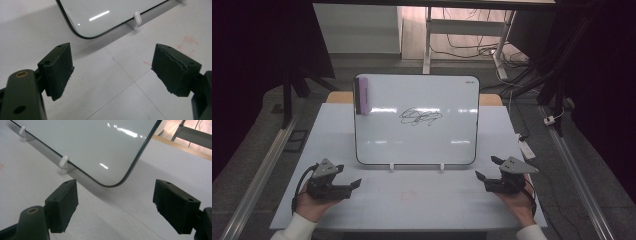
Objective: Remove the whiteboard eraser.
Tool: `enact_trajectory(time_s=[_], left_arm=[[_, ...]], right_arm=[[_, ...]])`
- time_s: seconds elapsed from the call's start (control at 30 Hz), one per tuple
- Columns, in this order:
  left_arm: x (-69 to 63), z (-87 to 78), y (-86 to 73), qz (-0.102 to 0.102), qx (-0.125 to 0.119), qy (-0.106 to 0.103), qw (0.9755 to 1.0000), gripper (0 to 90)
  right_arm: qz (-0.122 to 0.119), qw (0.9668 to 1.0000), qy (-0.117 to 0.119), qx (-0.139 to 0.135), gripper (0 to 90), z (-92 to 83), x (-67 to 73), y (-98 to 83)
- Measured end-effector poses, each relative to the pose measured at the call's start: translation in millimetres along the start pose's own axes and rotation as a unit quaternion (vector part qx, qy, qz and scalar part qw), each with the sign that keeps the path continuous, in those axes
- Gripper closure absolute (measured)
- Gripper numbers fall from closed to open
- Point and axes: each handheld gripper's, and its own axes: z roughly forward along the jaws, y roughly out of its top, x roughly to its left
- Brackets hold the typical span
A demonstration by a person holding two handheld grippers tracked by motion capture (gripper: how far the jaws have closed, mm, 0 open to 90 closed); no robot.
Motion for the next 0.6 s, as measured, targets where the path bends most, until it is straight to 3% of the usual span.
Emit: enact_trajectory(time_s=[0.6], left_arm=[[0.2, -3.8, 1.8, -0.007, -0.002, -0.002, 1.0, 18.4]], right_arm=[[-0.005, 1.0, -0.007, 0.003, 20.9, 2.3, 3.6, -2.5]])
